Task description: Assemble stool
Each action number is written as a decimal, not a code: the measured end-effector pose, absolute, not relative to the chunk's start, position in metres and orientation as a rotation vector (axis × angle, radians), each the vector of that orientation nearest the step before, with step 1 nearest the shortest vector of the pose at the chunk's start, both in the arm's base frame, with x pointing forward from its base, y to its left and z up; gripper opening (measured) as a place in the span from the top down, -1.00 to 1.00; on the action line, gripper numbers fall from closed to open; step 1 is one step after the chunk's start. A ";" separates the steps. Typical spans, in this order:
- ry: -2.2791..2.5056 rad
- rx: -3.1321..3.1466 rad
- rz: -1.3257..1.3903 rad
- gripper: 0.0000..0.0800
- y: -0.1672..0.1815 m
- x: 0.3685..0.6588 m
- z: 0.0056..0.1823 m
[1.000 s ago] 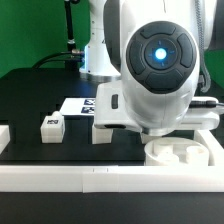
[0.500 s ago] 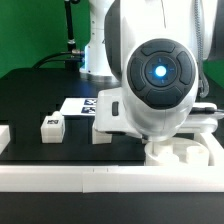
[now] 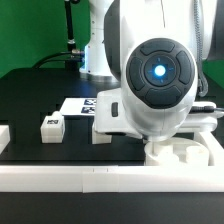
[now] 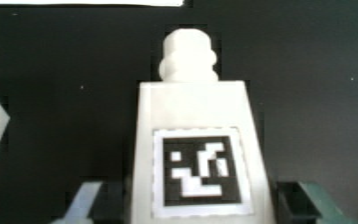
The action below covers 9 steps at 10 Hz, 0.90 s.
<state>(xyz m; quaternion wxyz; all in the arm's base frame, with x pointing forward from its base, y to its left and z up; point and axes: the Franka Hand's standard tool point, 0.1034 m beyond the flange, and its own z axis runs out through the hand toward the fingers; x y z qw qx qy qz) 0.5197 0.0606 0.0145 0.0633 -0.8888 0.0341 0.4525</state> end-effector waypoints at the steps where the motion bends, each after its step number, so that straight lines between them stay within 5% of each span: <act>1: 0.099 -2.687 1.363 0.16 0.061 0.522 0.019; 5: 0.041 -2.669 1.382 0.16 0.067 0.528 0.069; 9: 0.044 -2.665 1.388 0.16 0.066 0.528 0.058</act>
Offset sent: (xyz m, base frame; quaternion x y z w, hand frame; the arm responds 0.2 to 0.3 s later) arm 0.0022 0.0157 0.0649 0.0026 -0.0494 -0.0237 0.9985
